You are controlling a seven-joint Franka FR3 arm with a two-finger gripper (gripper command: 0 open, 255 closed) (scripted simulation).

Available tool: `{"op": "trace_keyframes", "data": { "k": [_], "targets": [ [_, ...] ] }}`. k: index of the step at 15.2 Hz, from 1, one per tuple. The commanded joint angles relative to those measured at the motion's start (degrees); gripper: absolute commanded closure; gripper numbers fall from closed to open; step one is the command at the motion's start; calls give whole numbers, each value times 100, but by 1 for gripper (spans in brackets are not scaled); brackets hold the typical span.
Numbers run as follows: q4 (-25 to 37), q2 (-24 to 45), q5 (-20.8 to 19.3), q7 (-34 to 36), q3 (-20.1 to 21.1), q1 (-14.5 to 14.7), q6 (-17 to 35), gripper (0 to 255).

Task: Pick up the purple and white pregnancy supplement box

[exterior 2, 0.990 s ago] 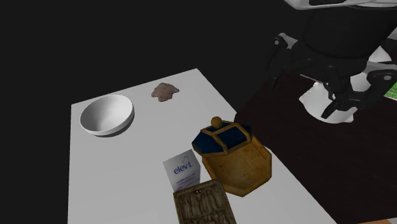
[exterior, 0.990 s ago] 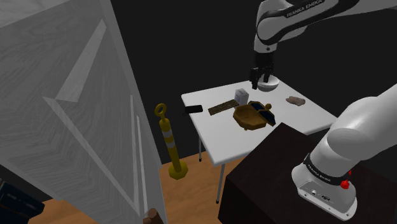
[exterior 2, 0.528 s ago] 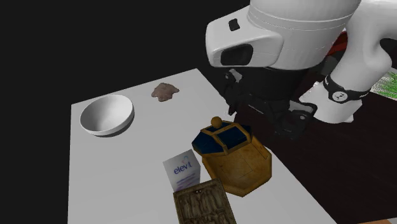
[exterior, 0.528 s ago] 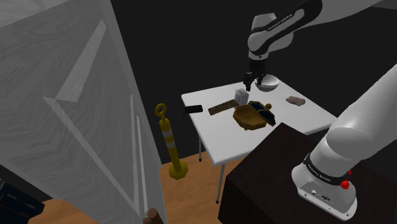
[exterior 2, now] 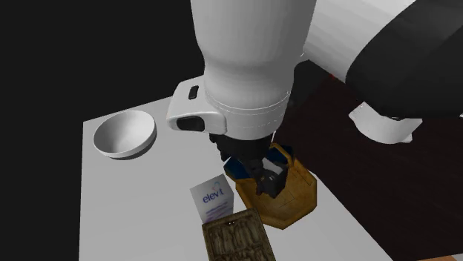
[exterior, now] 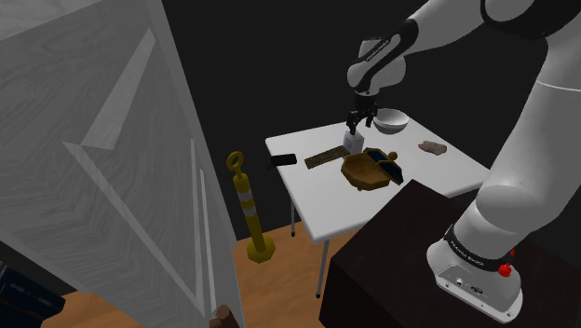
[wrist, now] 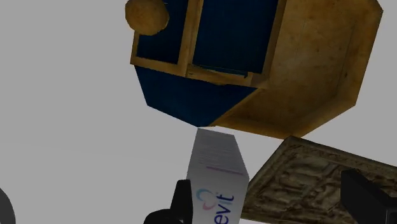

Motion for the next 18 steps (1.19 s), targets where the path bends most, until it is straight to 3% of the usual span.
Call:
{"op": "trace_keyframes", "data": {
  "k": [1,6,15,16,18],
  "targets": [
    [295,465,181,-123,6,-82,226,0],
    [1175,1479,554,-362,90,-354,485,0],
    [1184,1928,700,-451,196,-434,917,0],
    [1165,1909,696,-447,194,-428,917,255],
    [1166,1909,695,-445,194,-427,916,255]
  ]
}}
